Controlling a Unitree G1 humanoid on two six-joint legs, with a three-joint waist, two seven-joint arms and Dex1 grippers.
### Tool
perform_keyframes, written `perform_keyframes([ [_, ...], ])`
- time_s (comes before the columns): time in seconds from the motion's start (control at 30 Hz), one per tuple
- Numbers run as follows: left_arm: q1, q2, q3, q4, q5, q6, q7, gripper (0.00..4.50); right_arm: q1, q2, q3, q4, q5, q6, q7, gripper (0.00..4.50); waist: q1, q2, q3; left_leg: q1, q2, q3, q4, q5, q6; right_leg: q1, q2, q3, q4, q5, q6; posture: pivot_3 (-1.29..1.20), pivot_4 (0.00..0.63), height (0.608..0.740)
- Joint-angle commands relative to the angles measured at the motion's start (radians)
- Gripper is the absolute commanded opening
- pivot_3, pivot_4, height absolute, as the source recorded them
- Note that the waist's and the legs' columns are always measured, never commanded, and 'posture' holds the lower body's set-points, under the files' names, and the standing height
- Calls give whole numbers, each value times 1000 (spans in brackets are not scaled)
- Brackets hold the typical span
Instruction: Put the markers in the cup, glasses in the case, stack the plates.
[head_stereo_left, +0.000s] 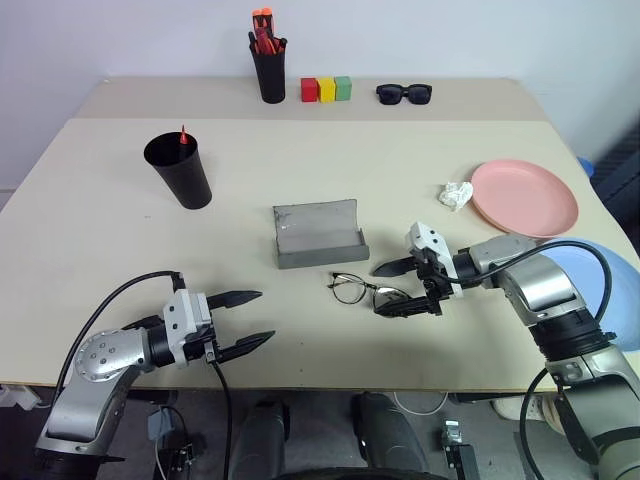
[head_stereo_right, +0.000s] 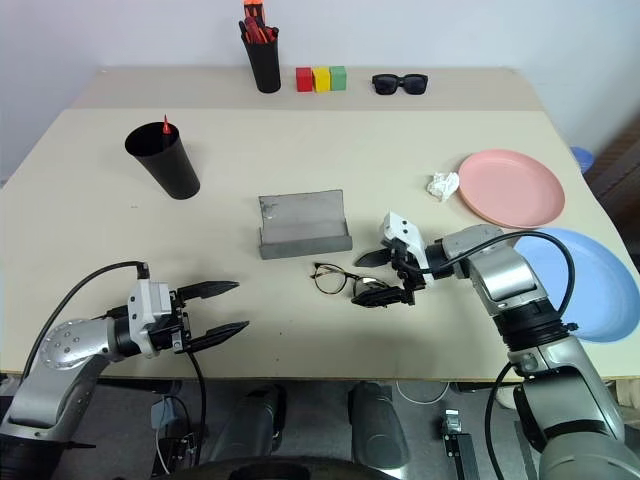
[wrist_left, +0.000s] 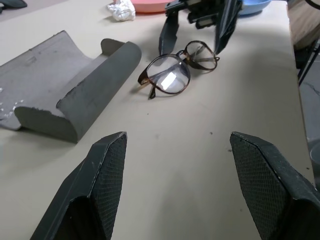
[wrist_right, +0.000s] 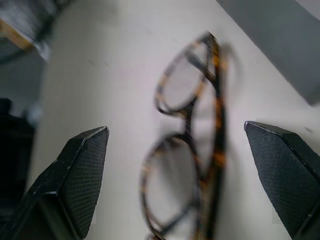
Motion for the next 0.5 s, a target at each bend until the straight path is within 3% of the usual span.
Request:
perform_keyframes([
  [0.03, -6, 8, 18, -1, -9, -19, -10, 3361, 8, -27, -46, -80, 71, 56, 15, 4429, 0, 0, 0, 0, 0, 0, 0, 0, 0, 0, 0, 0, 0, 0, 0, 0, 150, 740],
  [0.5, -31, 24, 12, -71, -22, 58, 17, 3361, 52, 5, -29, -75, 58, 10, -51, 4429, -1, 0, 0, 0, 0, 0, -1, 0, 0, 0, 0, 0, -1, 0, 0, 0, 150, 740],
])
